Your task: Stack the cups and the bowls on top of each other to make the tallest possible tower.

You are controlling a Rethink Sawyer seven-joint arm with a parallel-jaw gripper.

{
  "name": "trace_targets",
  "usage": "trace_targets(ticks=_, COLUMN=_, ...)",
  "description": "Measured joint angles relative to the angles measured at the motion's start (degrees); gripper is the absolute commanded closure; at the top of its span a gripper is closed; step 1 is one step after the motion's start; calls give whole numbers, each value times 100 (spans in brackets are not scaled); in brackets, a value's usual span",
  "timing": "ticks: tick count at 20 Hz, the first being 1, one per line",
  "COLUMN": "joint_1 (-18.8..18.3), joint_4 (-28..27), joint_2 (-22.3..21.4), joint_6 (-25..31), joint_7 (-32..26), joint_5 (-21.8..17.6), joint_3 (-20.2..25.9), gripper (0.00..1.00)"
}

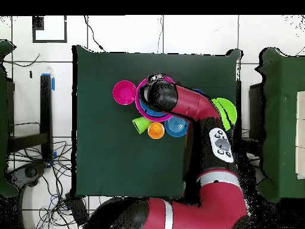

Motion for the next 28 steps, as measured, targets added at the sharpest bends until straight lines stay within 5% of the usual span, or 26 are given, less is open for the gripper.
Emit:
trace_targets(ticks=11, joint_1=4, joint_4=-833, joint_2=557, joint_6=48, joint_7=0, joint_5=0, joint_3=26, gripper=100)
trace_targets(ticks=12, joint_1=5, joint_4=-864, joint_2=591, joint_6=48, joint_7=0, joint_5=0, joint_3=26, gripper=0)
trace_targets(ticks=21, joint_1=23, joint_4=-875, joint_2=661, joint_6=48, joint_7=0, joint_5=-9, joint_3=25, gripper=0)
trace_targets(ticks=22, joint_1=22, joint_4=-875, joint_2=660, joint_6=49, joint_7=0, joint_5=-28, joint_3=25, gripper=100)
trace_targets(ticks=28, joint_1=19, joint_4=-875, joint_2=659, joint_6=49, joint_7=0, joint_5=-53, joint_3=33, gripper=100)
